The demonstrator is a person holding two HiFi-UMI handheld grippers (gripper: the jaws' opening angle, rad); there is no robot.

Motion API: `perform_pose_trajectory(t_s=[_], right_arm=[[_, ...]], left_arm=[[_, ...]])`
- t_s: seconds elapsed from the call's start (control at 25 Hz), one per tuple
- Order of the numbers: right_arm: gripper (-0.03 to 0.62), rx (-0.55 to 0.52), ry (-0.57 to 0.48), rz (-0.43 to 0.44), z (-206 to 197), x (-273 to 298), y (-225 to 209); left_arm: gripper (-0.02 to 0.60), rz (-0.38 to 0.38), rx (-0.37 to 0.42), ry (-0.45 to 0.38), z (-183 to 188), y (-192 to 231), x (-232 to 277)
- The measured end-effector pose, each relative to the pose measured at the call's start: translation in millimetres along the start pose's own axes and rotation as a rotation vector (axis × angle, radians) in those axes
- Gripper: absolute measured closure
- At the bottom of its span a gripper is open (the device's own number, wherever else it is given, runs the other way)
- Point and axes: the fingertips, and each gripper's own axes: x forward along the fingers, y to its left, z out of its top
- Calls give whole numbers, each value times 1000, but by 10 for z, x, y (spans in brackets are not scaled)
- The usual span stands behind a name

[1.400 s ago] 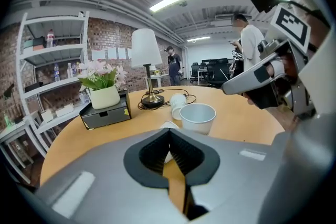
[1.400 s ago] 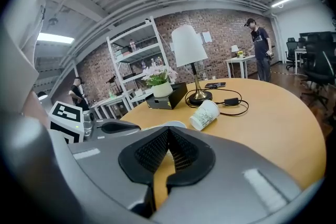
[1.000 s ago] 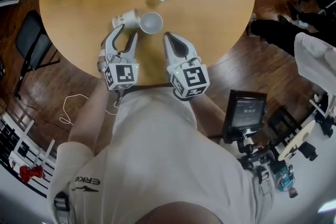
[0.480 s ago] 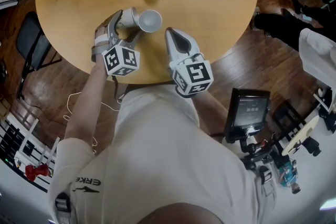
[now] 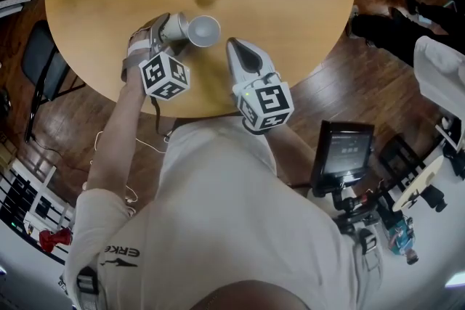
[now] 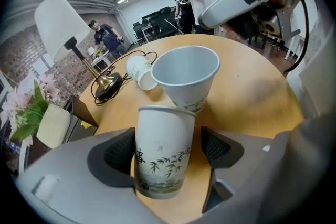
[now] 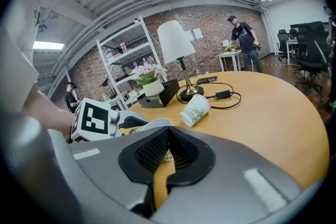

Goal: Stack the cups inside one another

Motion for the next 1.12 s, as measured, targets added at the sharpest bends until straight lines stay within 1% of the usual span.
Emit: perform_pose_trajectory(t_s=[0.04,0.08,0.16,0.28,0.52,0.68,0.84,0.96,1.12], right_arm=[[580,1,1,0,-1,0,-3],[580,1,2,0,-1,1,-5],[580,2,2,2,-1,1,-1],[580,1,3,5,-5,9,6],[580,-3,6,6,-12,28,8],[580,-4,4,5,-3,29,2],[580,-10,-3,6,15,13,18],[580,-17,-9,10,32,-3,39],[580,-29,-22,15,72,-54,86]], left_arm=[[202,13,-12,-8,-2,8,-9],[250,30,-22,-16,-5,21,-18],[252,51,-49,-31,-8,37,-30],[253,56,-96,-50,-8,51,-32],[255,75,-154,-81,-8,94,-63],[254,104,-174,-101,-10,130,-113],[253,140,-219,-128,-47,188,-205],[253,183,-267,-180,-45,256,-321],[253,272,-363,-326,56,396,-601]])
